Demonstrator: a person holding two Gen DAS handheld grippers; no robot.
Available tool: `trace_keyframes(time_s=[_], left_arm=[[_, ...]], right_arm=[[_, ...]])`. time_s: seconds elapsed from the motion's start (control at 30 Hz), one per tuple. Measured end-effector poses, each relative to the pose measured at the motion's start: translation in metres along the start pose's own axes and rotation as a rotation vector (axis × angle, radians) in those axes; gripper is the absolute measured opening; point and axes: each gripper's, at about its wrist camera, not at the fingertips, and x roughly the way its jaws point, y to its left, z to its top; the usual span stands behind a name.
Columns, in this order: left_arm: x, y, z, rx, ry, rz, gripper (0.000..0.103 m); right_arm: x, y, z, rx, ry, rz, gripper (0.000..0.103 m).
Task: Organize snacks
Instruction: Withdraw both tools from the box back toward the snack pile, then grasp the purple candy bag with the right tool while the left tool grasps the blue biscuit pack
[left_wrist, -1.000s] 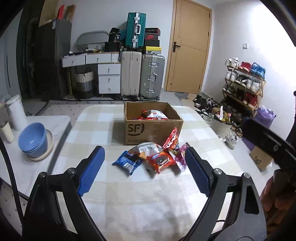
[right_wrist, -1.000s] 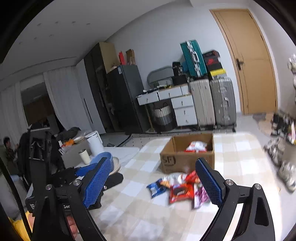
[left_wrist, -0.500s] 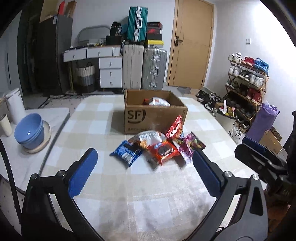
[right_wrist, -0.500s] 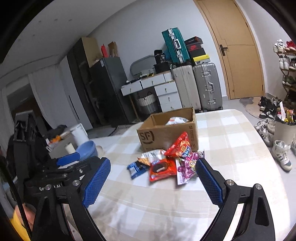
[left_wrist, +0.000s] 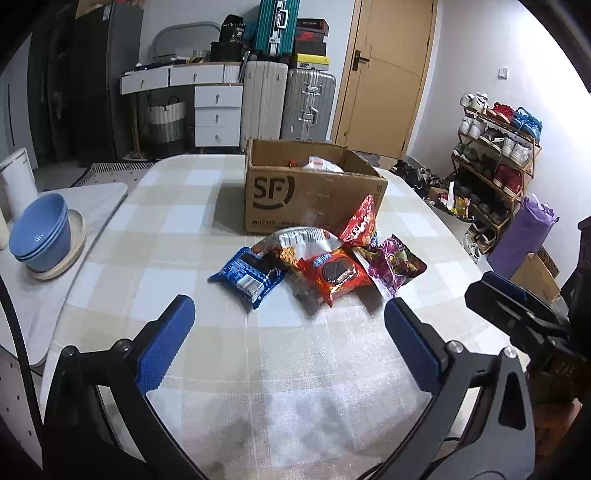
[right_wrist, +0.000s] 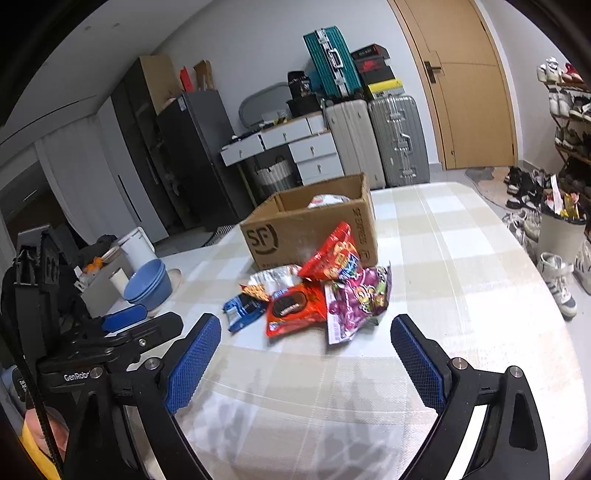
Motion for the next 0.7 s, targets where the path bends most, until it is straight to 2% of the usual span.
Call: trace_keyframes(time_s=[0.23,0.33,0.57,0.67,0.7], left_arm=[[0.026,0.002,-0.006,-0.01,0.042,-0.013,0.102],[0.035,0.003,-0.007,-0.018,0.056,-0.006,0.102],[0.06,0.011,-0.011,-0.056,0.105,-0.015,0.102],[0.067,0.012,-0.014,-0.06,0.118,-0.019,0.102],[0.072,0.013,-0.013,-0.059,0.122,-0.021,0.102]], right_arm=[[0.024,-0.015,0.002,0.003,0.047,-0.023,0.095],[0.037,-0.023,0.008,-0.003,0.062,-0.066,0.096],[0.085,-0.042,0.028,-0.008,0.149,-0.095,0.096],[0.111,-0.054,0.033,0.0,0.19,-0.178,0.096],[0.119,-0.06,0.034,0.016,0.208,-0.176,0.096]])
